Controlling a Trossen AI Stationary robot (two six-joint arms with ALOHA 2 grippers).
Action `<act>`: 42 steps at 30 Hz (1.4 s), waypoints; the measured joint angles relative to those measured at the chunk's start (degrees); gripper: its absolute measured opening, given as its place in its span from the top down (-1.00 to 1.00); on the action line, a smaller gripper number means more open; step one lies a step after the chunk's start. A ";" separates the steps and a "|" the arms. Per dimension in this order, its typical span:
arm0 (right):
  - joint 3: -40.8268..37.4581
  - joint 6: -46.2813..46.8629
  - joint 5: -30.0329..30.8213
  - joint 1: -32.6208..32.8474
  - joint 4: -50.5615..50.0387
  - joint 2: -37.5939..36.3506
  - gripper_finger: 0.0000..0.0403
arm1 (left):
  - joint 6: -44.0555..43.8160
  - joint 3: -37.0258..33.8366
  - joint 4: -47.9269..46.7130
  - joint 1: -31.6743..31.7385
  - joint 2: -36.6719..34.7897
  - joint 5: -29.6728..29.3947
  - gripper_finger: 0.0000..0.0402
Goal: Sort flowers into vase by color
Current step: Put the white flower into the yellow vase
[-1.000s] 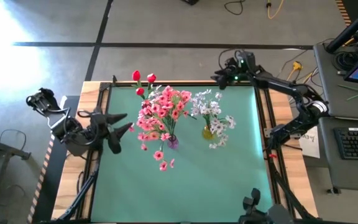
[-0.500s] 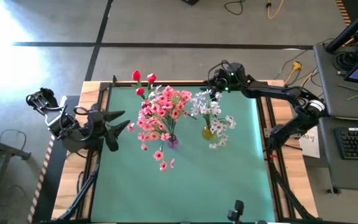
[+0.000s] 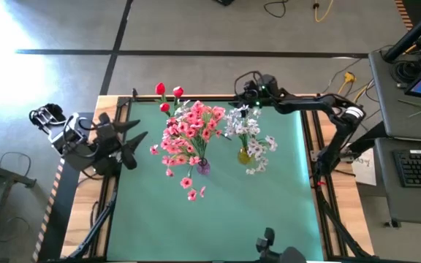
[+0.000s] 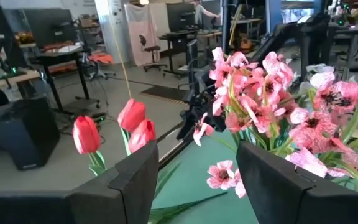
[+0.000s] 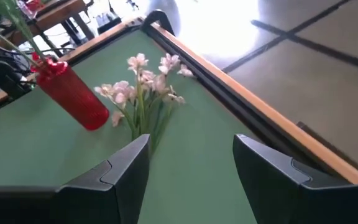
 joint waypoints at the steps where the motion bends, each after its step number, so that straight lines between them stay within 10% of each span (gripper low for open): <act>1: 0.30 0.28 -0.09 0.00 -0.04 0.59 -0.09 | 1.02 0.18 0.06 0.08 -0.16 0.00 -0.02; 42: 0.74 -16.95 5.61 11.71 8.62 9.30 -0.09 | 6.30 0.22 -1.58 0.06 -6.85 -4.94 -0.02</act>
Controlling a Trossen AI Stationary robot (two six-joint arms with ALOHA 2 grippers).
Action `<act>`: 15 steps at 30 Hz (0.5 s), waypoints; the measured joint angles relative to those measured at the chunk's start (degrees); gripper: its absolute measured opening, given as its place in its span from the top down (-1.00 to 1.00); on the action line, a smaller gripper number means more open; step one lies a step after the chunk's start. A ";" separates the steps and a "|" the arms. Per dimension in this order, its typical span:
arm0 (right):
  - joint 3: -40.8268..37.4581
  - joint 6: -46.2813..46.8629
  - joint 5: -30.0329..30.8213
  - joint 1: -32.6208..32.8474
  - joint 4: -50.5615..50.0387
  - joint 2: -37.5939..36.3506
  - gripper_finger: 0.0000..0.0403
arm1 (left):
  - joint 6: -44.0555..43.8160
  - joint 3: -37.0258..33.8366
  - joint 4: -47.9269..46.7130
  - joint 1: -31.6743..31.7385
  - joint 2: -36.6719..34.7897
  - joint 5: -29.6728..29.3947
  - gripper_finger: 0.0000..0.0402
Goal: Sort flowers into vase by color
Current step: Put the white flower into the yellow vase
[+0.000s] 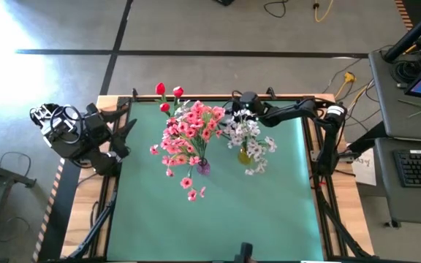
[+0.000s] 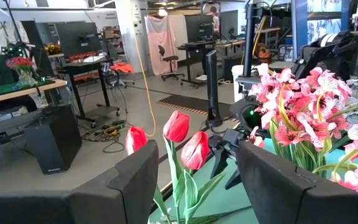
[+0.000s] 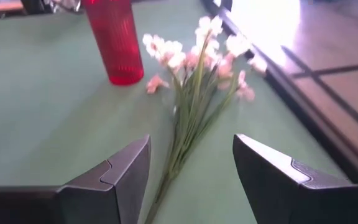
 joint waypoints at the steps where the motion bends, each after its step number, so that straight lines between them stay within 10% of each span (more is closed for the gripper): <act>1: 0.00 0.01 -0.01 -0.18 1.02 0.01 -0.09 | 0.01 0.00 0.00 0.00 0.00 0.00 -0.02; 15: -2.19 1.76 -1.08 -2.23 9.93 0.00 -0.09 | 0.00 -0.02 -0.25 0.02 0.00 0.01 -0.02</act>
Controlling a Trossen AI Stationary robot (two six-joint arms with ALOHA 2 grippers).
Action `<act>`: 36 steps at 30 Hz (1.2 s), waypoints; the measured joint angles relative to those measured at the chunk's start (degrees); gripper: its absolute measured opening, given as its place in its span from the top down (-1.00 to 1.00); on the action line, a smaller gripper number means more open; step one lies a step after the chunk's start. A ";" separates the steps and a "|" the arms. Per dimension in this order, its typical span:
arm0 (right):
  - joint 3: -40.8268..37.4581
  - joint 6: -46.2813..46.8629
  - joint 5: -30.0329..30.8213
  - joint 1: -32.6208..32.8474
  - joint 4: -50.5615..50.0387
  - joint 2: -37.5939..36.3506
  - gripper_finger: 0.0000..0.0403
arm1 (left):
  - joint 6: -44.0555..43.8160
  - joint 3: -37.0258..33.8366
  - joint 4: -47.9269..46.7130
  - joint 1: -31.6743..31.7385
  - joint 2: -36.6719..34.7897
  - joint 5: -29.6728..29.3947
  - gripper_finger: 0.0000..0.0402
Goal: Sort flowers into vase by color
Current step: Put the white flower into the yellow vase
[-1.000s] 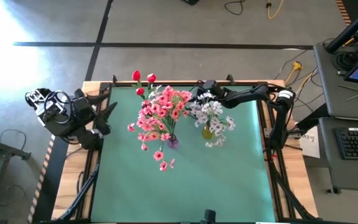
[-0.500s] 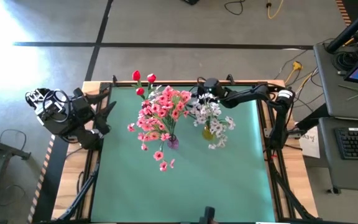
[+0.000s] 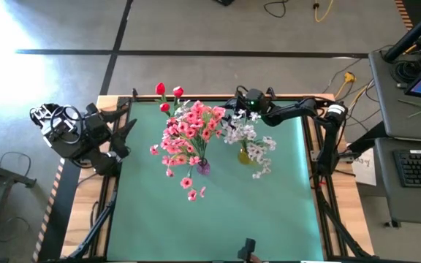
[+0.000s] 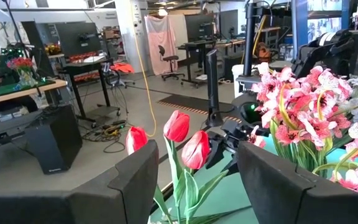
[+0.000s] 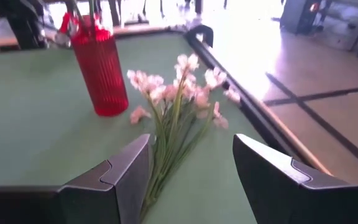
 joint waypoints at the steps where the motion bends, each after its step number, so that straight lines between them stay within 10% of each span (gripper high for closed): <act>1: -0.48 0.41 -0.01 -0.19 1.58 0.00 -0.09 | 0.01 0.00 -0.08 0.00 -0.01 0.00 -0.02; 36: 5.36 15.39 0.54 -1.10 7.79 12.83 -0.09 | 0.04 -0.02 0.04 -0.02 -0.33 -0.34 -0.02</act>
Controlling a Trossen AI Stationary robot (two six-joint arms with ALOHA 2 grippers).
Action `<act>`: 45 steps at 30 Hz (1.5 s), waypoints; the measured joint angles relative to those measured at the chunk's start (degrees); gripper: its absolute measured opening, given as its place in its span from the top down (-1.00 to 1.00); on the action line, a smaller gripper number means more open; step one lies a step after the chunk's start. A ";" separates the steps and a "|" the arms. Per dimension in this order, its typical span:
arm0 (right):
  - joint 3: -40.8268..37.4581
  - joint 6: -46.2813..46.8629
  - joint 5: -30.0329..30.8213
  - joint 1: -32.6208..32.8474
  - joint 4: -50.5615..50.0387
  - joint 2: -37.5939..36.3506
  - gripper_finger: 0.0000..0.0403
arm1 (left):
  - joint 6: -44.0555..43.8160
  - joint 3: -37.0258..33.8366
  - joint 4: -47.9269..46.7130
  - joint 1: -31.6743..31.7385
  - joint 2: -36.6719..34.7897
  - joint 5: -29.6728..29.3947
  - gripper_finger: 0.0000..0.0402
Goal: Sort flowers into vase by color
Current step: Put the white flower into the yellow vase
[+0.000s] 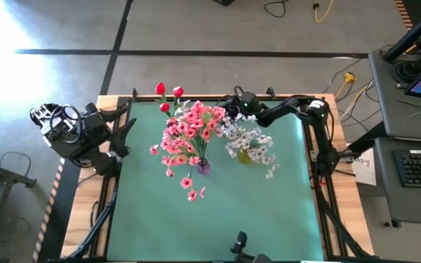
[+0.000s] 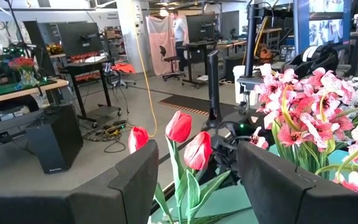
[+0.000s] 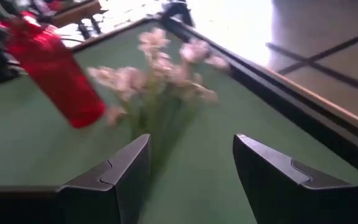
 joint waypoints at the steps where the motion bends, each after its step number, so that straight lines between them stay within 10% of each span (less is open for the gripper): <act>1: 0.70 0.28 -1.11 0.15 -1.08 -0.05 -0.09 | 0.00 0.00 0.00 0.00 0.00 0.00 -0.02; 30: 6.34 -16.53 3.46 6.39 -29.27 -0.61 -0.06 | -0.02 0.00 -1.09 0.02 -0.68 -0.07 -0.02; 45: 13.91 -22.00 7.57 5.96 -46.82 -0.68 0.79 | 1.41 0.00 -1.30 0.00 -0.74 -1.63 -0.02</act>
